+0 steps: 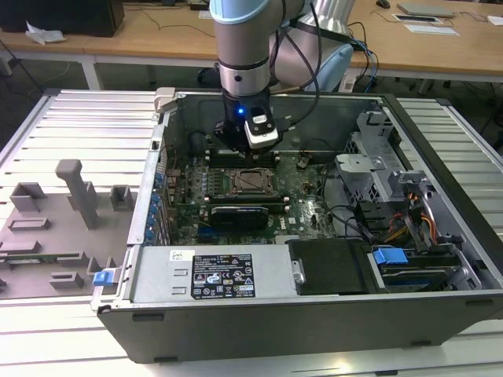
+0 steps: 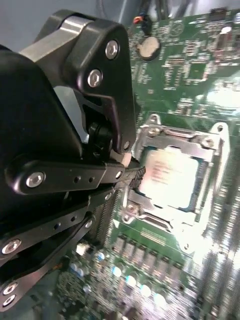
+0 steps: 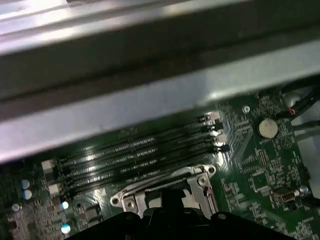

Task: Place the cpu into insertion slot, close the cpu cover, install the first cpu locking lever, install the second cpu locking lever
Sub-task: 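Install the first cpu locking lever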

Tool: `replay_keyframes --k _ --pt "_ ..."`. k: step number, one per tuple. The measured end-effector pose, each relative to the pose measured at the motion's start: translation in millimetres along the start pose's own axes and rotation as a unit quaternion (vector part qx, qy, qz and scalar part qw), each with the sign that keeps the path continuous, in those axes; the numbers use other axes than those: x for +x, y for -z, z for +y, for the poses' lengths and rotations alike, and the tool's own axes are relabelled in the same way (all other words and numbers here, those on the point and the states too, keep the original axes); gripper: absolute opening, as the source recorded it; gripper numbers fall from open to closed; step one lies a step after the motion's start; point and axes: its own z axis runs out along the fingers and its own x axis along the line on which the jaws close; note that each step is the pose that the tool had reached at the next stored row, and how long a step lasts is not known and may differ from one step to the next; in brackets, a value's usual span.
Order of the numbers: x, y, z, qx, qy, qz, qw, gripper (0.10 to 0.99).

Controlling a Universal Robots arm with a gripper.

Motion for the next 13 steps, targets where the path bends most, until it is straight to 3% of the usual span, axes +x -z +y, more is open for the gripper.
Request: replay_keyframes --k 4,7,8,11,13 --pt "-2.1 0.3 -7.3 0.0151 0.002 -0.0044 0.9999 0.106" --pt "-5.2 0.6 -18.4 0.0253 0.004 -0.0074 0.9996 0.106" --pt "-5.8 0.4 -20.8 0.0263 0.012 -0.0078 0.9996 0.106" --pt "-5.8 0.3 -20.9 0.0194 0.073 -0.0057 0.9971 0.106" --pt "-5.8 0.6 -20.8 0.0182 0.084 -0.0054 0.9963 0.106"
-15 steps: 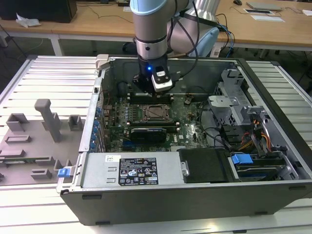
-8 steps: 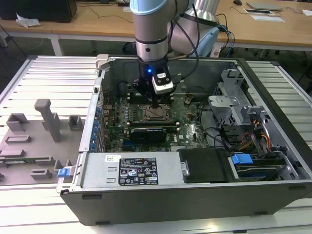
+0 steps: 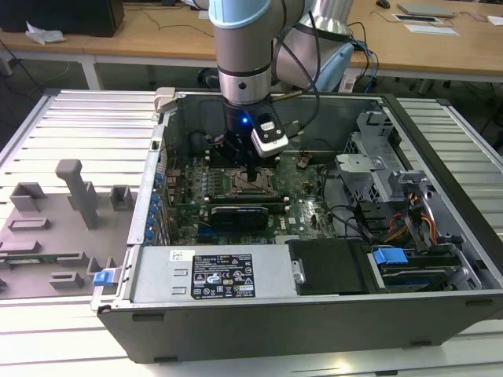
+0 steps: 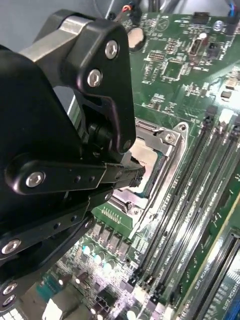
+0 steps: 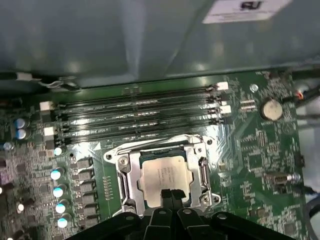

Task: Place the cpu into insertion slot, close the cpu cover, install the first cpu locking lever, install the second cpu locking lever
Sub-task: 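Install the first cpu locking lever, then install the second cpu locking lever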

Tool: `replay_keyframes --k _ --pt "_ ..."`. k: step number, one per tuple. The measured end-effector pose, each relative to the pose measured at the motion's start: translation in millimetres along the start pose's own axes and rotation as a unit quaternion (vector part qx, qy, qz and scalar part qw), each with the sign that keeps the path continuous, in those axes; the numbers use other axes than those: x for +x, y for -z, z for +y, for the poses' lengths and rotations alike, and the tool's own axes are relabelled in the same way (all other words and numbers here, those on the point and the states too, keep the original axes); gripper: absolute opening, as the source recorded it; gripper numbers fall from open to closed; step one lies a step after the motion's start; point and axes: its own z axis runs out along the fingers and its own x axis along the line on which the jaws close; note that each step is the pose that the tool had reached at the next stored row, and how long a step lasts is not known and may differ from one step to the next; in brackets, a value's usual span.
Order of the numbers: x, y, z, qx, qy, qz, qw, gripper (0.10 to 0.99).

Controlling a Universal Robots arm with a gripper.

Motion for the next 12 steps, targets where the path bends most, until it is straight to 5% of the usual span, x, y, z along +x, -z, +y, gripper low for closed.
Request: replay_keyframes --k 4,12 --pt "-2.1 17.0 0.1 -0.0001 0.001 0.0 1.0 0.106" --pt "-2.2 17.8 0.1 -0.0001 0.001 0.0001 1.0 0.106"
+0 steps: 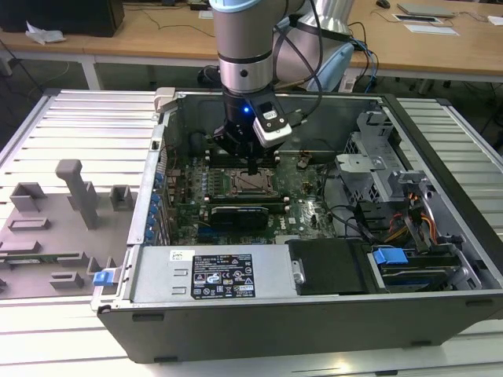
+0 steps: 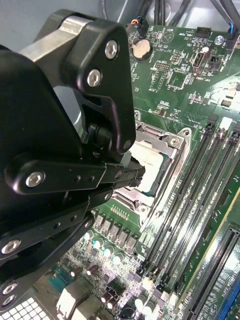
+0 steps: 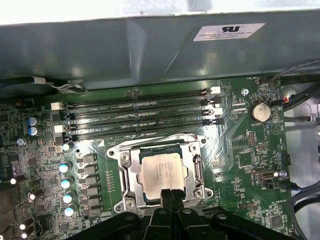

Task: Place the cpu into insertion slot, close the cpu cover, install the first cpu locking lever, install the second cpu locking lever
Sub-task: 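Install the second cpu locking lever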

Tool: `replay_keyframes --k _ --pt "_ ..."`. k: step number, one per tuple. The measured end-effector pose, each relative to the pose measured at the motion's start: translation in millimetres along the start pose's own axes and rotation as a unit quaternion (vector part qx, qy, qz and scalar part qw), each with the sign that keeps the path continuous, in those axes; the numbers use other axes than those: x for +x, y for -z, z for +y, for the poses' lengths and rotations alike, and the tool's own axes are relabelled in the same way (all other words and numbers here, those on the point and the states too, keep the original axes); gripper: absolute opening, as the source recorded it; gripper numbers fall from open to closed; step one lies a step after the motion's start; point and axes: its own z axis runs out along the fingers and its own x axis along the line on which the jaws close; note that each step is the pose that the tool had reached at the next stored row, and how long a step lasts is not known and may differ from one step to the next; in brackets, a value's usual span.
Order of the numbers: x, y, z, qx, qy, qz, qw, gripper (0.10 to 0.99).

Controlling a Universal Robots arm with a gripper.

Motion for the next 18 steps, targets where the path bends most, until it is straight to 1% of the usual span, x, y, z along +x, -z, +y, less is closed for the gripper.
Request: replay_keyframes --k 6,9,16,18 --pt "0.0 0.1 0.0 0.0 0.0 0.0 1.0 0.106" --pt "-0.3 0.1 -2.4 -0.0005 0.0 0.0001 1.0 0.106" --pt "-1.7 0.0 -20.0 -0.0011 0.0 0.0001 1.0 0.106" --pt "-2.5 -0.1 -27.8 -0.0017 0.0 0.0002 1.0 0.106"
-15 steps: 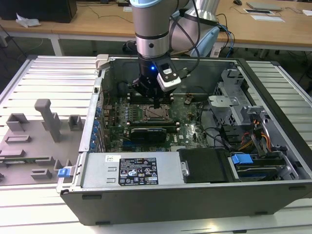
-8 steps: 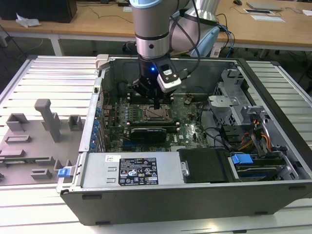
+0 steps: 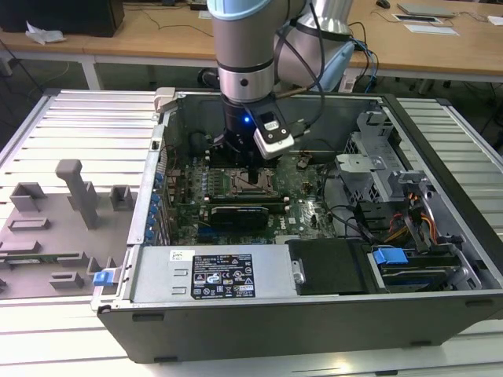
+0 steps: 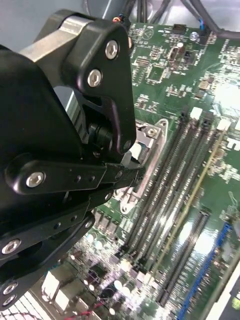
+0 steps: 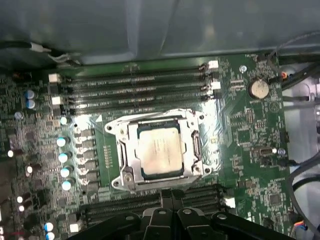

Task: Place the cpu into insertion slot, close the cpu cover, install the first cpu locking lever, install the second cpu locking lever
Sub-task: 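Install the second cpu locking lever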

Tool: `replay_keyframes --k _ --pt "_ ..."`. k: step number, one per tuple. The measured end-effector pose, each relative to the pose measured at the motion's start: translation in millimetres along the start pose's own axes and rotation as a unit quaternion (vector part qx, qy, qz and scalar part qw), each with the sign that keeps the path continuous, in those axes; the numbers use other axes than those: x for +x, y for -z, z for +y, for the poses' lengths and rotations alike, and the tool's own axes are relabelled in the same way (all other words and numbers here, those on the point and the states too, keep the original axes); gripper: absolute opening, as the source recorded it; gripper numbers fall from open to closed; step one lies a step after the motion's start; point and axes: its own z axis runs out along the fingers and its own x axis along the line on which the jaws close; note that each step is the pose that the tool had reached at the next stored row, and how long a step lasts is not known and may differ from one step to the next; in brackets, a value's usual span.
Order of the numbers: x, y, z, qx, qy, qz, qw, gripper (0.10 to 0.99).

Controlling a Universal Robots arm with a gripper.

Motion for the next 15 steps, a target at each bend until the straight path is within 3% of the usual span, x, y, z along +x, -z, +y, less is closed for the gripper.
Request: replay_keyframes --k 2,3,4,5,7,8,9,11,15 --pt "-0.2 -0.2 -2.4 -0.0013 0.0 0.0017 1.0 0.106" --pt "-0.2 -0.3 -2.4 -0.0016 0.0 0.006 1.0 0.106" --pt "-0.2 -0.4 -2.6 -0.0016 0.0 0.0121 0.9999 0.106" --pt "-0.4 -0.6 -2.7 -0.0012 0.0 0.0244 0.9997 0.106" --pt "-0.6 -0.8 -2.7 -0.0005 -0.001 0.0407 0.9992 0.106" --pt "-0.5 -0.8 -2.7 -0.0004 -0.001 0.0444 0.999 0.106" --pt "-0.5 -0.8 -2.7 -0.0006 -0.001 0.0449 0.999 0.106" --pt "-0.2 -1.9 -3.5 -0.0073 -0.001 0.0439 0.999 0.106" --pt "5.6 -7.2 -5.4 -0.0125 0.0 0.0353 0.9993 0.106"
